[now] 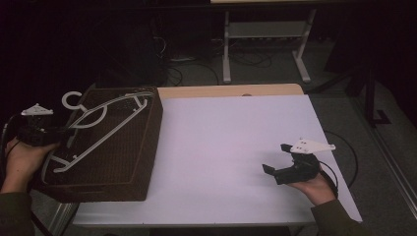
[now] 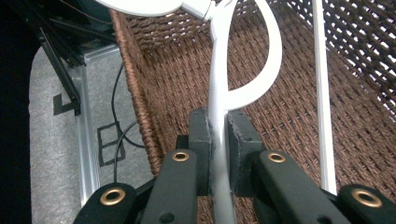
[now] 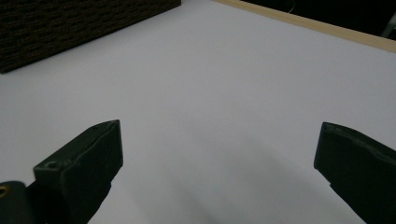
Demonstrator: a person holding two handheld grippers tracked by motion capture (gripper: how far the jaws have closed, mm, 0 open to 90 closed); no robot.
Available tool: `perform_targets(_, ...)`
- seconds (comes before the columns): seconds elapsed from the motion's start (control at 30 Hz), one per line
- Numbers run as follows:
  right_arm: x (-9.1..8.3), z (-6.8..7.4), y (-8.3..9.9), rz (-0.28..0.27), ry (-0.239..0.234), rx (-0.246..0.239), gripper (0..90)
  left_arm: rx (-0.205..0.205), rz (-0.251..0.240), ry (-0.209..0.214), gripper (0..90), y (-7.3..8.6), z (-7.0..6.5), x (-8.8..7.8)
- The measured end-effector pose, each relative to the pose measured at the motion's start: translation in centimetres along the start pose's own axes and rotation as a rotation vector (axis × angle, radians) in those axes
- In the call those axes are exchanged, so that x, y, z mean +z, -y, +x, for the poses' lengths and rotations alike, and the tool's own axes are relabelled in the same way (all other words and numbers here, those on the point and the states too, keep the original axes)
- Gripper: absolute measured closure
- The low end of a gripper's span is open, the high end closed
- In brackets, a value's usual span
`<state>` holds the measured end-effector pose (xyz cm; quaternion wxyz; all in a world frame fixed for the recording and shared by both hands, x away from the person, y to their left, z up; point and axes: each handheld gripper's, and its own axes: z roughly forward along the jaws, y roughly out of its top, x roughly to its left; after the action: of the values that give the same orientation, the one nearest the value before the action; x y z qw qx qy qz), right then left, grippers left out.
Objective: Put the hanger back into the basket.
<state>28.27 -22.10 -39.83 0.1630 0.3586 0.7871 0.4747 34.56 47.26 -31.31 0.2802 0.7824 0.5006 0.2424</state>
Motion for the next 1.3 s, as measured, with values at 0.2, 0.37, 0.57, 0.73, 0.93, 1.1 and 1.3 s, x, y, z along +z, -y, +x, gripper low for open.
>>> perform_targets(0.2,-0.1,0.0,0.0,0.0,0.002,0.0,0.7,0.007,0.026,0.008,81.0,0.3,0.0,0.6)
perform_targets(0.37,-0.1,0.0,0.0,-0.002,0.002,0.002,0.7,-0.017,-0.008,0.033,70.6,0.3,0.1,0.5)
perform_targets(0.57,-0.2,-0.1,-0.1,-0.006,0.002,0.003,0.7,-0.043,-0.064,0.09,54.5,-0.3,-0.5,0.1)
perform_targets(0.73,-0.3,-0.1,-0.3,-0.013,0.005,0.0,0.7,-0.062,-0.133,0.142,41.9,-1.4,-1.9,-0.4)
perform_targets(0.93,-0.7,-0.2,-0.7,-0.028,0.004,0.003,0.7,-0.075,-0.208,0.2,30.0,-3.0,-4.1,-0.9)
perform_targets(1.1,-1.0,-0.4,-1.2,-0.049,0.001,0.006,0.8,-0.061,-0.258,0.236,22.0,-4.2,-6.2,-1.0)
perform_targets(1.3,-1.4,-0.5,-1.9,-0.072,-0.001,0.006,0.9,-0.036,-0.328,0.281,14.3,-4.9,-9.1,-0.8)
